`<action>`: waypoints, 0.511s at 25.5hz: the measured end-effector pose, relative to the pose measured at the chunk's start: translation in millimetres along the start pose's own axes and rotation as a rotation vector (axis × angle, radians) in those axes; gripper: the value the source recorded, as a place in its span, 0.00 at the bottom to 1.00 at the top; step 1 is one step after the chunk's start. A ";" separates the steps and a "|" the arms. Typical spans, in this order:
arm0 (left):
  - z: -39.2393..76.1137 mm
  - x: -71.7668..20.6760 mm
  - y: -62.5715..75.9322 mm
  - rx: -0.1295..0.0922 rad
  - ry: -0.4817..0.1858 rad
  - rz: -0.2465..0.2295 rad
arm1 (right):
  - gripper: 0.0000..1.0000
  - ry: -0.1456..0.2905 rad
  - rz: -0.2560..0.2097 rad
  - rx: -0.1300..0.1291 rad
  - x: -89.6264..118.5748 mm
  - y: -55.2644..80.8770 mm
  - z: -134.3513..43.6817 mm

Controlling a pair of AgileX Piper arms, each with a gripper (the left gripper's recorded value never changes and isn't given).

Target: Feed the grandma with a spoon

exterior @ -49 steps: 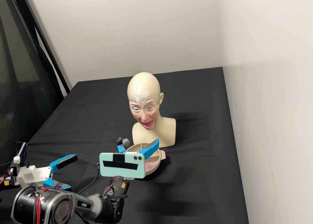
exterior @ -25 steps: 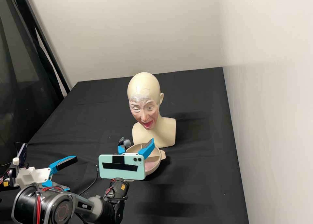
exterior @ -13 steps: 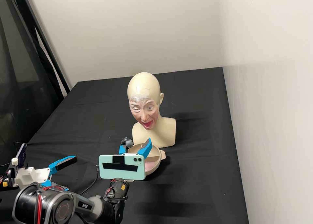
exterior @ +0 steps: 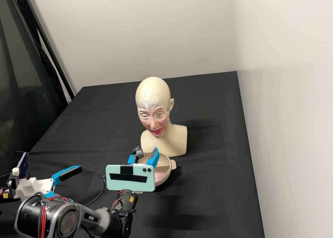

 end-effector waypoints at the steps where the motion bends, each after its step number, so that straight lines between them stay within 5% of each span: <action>1: 0.0 0.0 0.0 0.000 0.000 0.000 | 0.00 -0.002 -0.002 0.000 0.1 -0.4 0.4; 13: 0.0 0.0 0.0 0.000 0.000 0.000 | 0.00 -0.025 -0.014 0.002 -2.1 -2.8 6.2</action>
